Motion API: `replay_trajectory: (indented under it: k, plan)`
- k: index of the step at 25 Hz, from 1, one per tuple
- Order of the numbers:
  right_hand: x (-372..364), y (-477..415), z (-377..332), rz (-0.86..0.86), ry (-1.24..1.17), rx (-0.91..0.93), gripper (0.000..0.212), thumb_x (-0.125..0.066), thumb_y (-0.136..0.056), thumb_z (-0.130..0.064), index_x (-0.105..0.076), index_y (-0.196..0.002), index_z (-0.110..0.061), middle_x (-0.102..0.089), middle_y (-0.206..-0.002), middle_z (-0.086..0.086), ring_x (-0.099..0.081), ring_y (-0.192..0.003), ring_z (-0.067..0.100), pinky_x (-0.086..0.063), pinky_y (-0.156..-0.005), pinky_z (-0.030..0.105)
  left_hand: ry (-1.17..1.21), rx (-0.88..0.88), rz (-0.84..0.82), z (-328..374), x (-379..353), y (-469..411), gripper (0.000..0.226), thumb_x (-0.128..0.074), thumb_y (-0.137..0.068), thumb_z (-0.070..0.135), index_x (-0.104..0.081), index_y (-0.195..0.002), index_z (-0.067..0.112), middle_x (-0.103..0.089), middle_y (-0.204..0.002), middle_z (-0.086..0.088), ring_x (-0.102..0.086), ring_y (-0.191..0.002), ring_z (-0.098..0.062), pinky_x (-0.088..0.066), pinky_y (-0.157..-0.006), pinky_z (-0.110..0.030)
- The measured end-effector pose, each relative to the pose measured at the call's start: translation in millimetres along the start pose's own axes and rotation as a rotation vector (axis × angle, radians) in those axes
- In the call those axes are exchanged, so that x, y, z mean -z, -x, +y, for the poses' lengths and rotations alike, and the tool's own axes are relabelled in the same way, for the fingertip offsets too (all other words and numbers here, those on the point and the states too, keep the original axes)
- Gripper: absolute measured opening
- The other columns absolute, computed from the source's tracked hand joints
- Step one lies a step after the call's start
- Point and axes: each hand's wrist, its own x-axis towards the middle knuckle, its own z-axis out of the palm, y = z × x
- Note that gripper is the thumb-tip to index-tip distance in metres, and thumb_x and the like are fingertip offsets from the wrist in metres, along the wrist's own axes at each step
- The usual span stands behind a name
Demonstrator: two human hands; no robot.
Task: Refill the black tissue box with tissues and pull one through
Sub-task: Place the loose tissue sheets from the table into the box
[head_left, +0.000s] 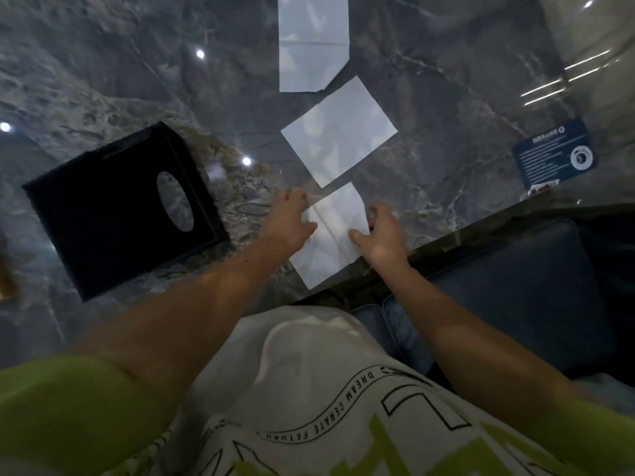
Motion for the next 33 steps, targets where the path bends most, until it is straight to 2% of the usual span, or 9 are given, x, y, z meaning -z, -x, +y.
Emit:
replay_trajectory:
  k: [4, 7, 11, 17, 20, 22, 25, 28, 33]
  plan:
    - [-9.4, -2.9, -1.9, -0.07, -0.034, -0.027, 0.033, -0.07, -0.083, -0.021, -0.056, -0.112, -0.015, -0.063, -0.093, 0.002, -0.063, -0.093, 0.025, -0.051, -0.08, 0.036, -0.034, 0.033, -0.024, -5.1, -4.1, 8.8, 0.042, -0.069, -0.083, 0.021, -0.047, -0.119, 0.018, -0.066, -0.101, -0.006, -0.063, -0.092, -0.025, -0.052, -0.081, -0.04]
    - [-10.3, -2.0, -5.0, -0.08, -0.069, 0.066, 0.016, -0.064, -0.086, -0.017, -0.064, -0.1, -0.009, -0.065, -0.093, 0.006, -0.06, -0.085, 0.02, -0.041, -0.071, 0.026, -0.03, 0.043, -0.022, -12.7, -4.3, 12.2, 0.022, -0.066, -0.084, 0.019, -0.057, -0.104, 0.015, -0.063, -0.086, -0.002, -0.063, -0.087, -0.024, -0.052, -0.079, -0.037]
    - [-5.0, 3.4, -15.4, -0.102, -0.214, 0.177, 0.01, -0.061, -0.089, -0.02, -0.059, -0.093, -0.011, -0.063, -0.089, 0.003, -0.057, -0.079, 0.016, -0.043, -0.061, 0.027, 0.137, 0.064, -0.028, -21.5, 4.5, 16.2, 0.005, -0.064, -0.083, 0.012, -0.06, -0.086, 0.014, -0.065, -0.084, -0.009, -0.063, -0.083, -0.025, -0.05, -0.076, -0.032]
    - [4.1, 6.3, -59.2, -0.218, -0.383, 0.185, 0.007, -0.061, -0.091, -0.025, -0.058, -0.095, -0.021, -0.067, -0.099, 0.003, -0.065, -0.091, 0.02, -0.055, -0.074, 0.04, 0.492, 0.045, 0.018, -28.4, 42.9, 37.5, 0.02, -0.071, -0.085, 0.021, -0.065, -0.103, 0.014, -0.068, -0.094, -0.003, -0.065, -0.081, -0.016, -0.056, -0.07, -0.029]
    - [5.5, 8.5, -87.5, -0.246, -0.45, 0.225, 0.011, -0.063, -0.09, -0.021, -0.059, -0.097, -0.013, -0.068, -0.101, 0.008, -0.065, -0.086, 0.018, -0.053, -0.073, 0.036, 0.656, 0.013, 0.072, -35.6, 64.9, 53.0, 0.005, -0.065, -0.09, 0.021, -0.07, -0.093, 0.022, -0.073, -0.086, 0.004, -0.069, -0.077, -0.011, -0.058, -0.066, -0.027]
    - [4.0, 12.7, -109.8, -0.283, -0.523, 0.22, 0.016, -0.065, -0.09, -0.021, -0.06, -0.098, -0.009, -0.067, -0.101, 0.009, -0.063, -0.086, 0.017, -0.051, -0.072, 0.033, 0.76, 0.007, 0.118, -42.0, 80.0, 62.5, 0.011, -0.062, -0.093, 0.018, -0.07, -0.086, 0.021, -0.074, -0.075, 0.01, -0.069, -0.069, -0.005, -0.055, -0.061, -0.022]
    - [-2.6, 19.8, -134.4, -0.46, -0.708, 0.147, 0.019, -0.067, -0.089, -0.025, -0.062, -0.1, -0.01, -0.067, -0.099, 0.005, -0.063, -0.09, 0.019, -0.051, -0.073, 0.033, 0.916, 0.05, 0.179, -54.3, 102.9, 72.7, 0.011, -0.06, -0.094, 0.014, -0.07, -0.091, 0.013, -0.074, -0.075, 0.006, -0.07, -0.073, -0.01, -0.06, -0.071, -0.03]
    - [-14.8, 29.0, -150.1, -0.687, -0.811, 0.093, 0.013, -0.062, -0.092, -0.022, -0.065, -0.103, -0.016, -0.07, -0.094, 0.0, -0.066, -0.09, 0.019, -0.053, -0.075, 0.03, 1.085, 0.093, 0.226, -71.4, 122.4, 81.2, 0.013, -0.058, -0.094, 0.009, -0.068, -0.098, 0.002, -0.075, -0.076, 0.003, -0.071, -0.073, -0.01, -0.058, -0.069, -0.026]
    - [-41.8, 50.5, -166.8, -0.89, -0.88, 0.106, 0.033, -0.055, -0.094, -0.012, -0.057, -0.127, -0.01, -0.068, -0.12, 0.008, -0.065, -0.11, 0.025, -0.052, -0.096, 0.042, 1.196, 0.123, 0.258, -106.0, 151.5, 99.3, 0.016, -0.056, -0.095, 0.008, -0.066, -0.107, 0.004, -0.073, -0.09, -0.005, -0.072, -0.081, -0.014, -0.059, -0.072, -0.026]
